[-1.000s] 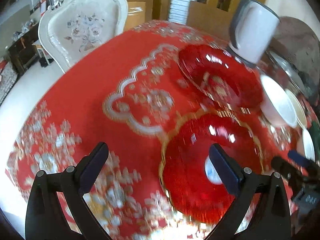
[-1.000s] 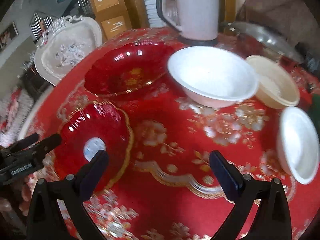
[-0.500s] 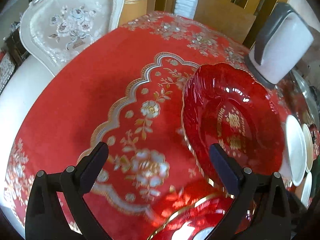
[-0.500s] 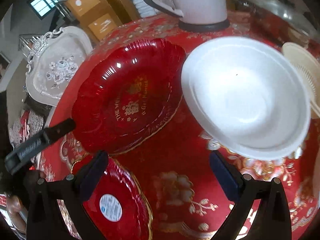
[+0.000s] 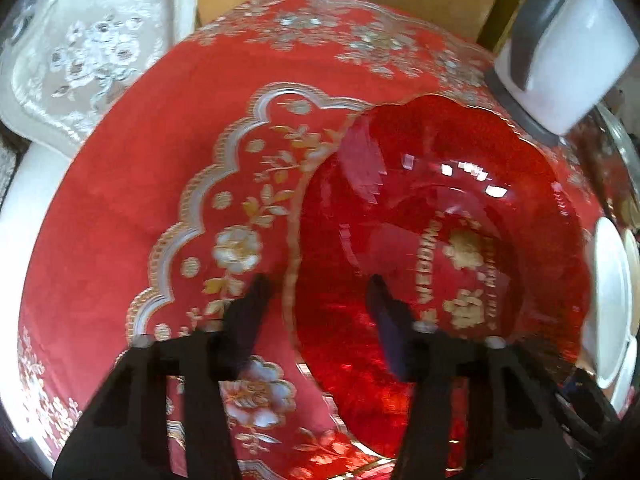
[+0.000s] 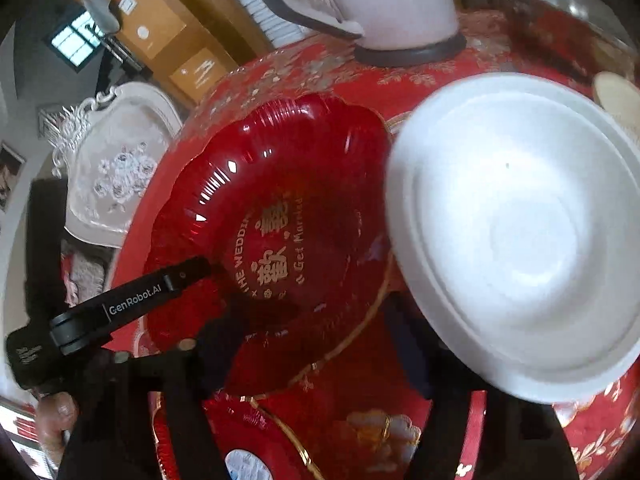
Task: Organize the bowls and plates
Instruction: 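Reach the left gripper to the red 'THE WEDDING' bowl and grasp its rim, then lift the red wedding bowl with the left gripper and set it down nearby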
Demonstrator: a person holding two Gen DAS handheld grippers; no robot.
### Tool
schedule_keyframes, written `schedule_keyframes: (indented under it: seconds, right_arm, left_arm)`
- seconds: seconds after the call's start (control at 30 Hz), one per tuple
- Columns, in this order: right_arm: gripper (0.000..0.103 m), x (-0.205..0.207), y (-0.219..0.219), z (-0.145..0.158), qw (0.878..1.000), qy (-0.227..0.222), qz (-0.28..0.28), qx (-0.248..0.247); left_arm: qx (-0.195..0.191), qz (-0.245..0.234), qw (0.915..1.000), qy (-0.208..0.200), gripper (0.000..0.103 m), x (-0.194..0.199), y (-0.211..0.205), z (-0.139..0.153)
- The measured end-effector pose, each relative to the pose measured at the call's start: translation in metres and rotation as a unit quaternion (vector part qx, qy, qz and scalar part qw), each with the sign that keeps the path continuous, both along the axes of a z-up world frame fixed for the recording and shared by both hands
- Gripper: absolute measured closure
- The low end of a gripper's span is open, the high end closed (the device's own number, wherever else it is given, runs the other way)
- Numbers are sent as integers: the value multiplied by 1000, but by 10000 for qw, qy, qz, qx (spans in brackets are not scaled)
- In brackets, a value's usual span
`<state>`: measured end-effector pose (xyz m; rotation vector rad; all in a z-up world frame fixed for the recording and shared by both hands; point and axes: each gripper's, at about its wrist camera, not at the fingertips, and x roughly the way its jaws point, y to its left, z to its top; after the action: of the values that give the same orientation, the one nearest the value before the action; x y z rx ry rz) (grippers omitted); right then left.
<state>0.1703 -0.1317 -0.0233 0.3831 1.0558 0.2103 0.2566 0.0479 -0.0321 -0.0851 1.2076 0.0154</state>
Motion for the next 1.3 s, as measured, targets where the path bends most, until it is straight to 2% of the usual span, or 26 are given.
schedule_keyframes:
  seconds: [0.03, 0.17, 0.5, 0.73, 0.9, 1.03, 1.3]
  right_arm:
    - [58, 1, 3, 0, 10000, -15, 50, -49]
    - [75, 3, 3, -2, 9993, -98, 97, -344]
    - [75, -4, 18, 18, 9935, -589, 300, -929]
    - [75, -14, 32, 35, 9911, -836, 504, -901]
    - [75, -36, 59, 45, 9886, -956, 882, -765]
    - [75, -64, 90, 48, 9831, -1055, 1327, -695]
    - [75, -120, 142, 31, 9695, -935, 2162, -679]
  left_arm:
    - [32, -23, 10000, 38, 71, 0, -2, 1]
    - [106, -34, 9999, -36, 73, -3, -4, 1]
    - [-170, 92, 9992, -356, 77, -21, 14, 14]
    - [-272, 320, 9975, -562, 77, -55, 38, 35]
    - [-214, 725, 9948, -688, 77, -106, 73, 50]
    - [-206, 1100, 9906, -790, 77, -162, 107, 57]
    - [-5, 1828, 9791, -894, 77, -258, 148, 44]
